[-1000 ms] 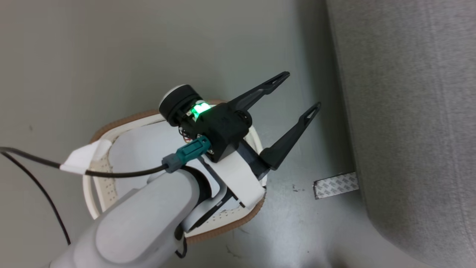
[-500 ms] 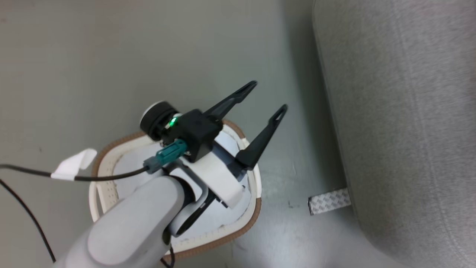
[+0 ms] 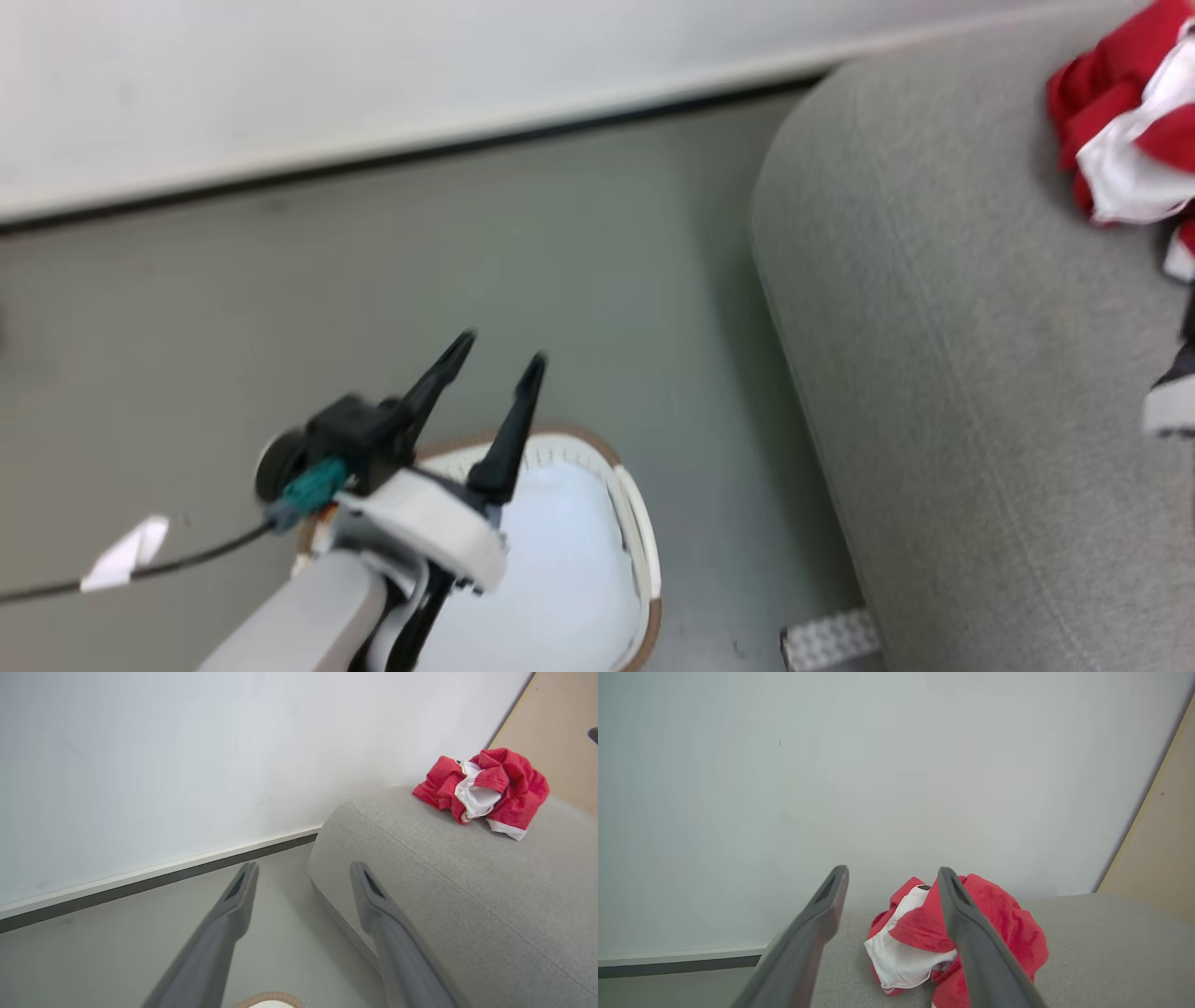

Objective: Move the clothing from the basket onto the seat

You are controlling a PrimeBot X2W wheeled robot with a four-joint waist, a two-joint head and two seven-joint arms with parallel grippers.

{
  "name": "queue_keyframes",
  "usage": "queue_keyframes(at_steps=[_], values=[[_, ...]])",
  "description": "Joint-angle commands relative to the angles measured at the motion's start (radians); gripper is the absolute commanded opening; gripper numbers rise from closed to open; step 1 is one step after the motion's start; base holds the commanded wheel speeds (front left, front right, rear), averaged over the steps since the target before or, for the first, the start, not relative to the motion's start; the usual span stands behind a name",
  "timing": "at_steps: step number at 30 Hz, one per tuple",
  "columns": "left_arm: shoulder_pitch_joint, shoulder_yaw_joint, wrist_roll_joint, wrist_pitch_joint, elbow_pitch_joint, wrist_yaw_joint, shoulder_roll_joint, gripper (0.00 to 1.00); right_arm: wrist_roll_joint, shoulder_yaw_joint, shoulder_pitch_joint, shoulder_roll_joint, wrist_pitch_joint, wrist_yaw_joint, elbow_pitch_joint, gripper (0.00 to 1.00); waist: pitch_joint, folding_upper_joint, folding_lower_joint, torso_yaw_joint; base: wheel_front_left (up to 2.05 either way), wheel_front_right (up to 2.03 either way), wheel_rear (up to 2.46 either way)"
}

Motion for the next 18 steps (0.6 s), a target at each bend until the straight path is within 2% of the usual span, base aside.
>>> queue_keyframes(at_steps=[1,7,12,14,18], values=[[0.047,0.016,-0.019,-0.017,0.011,0.019,0.009,1.0,0.004,0.02,0.054,0.008,-0.003,-0.002,-0.03,1.0,-0.123,-0.0001,0.0002,0.024,0.0,0.0,0.0],[0.187,0.077,-0.036,-0.054,0.037,0.079,0.017,1.0,-0.008,0.084,0.202,0.059,-0.003,-0.002,-0.088,1.0,-0.242,-0.0001,0.0002,0.041,0.0,0.0,0.0],[0.3,0.149,-0.01,-0.061,0.028,0.117,0.011,1.0,0.004,0.138,0.308,0.085,-0.003,-0.002,-0.098,1.0,-0.312,-0.0001,0.0002,0.062,0.0,0.0,0.0],[0.348,0.185,0.007,-0.06,0.01,0.123,0.0,1.0,0.017,0.157,0.353,0.091,-0.002,-0.002,-0.1,1.0,-0.33,-0.0001,0.0002,0.075,0.0,0.0,0.0],[0.432,0.26,0.05,-0.06,-0.007,0.107,-0.025,1.0,0.034,0.189,0.426,0.1,-0.002,-0.002,-0.103,1.0,-0.352,-0.0001,0.0002,0.1,0.0,0.0,0.0]])
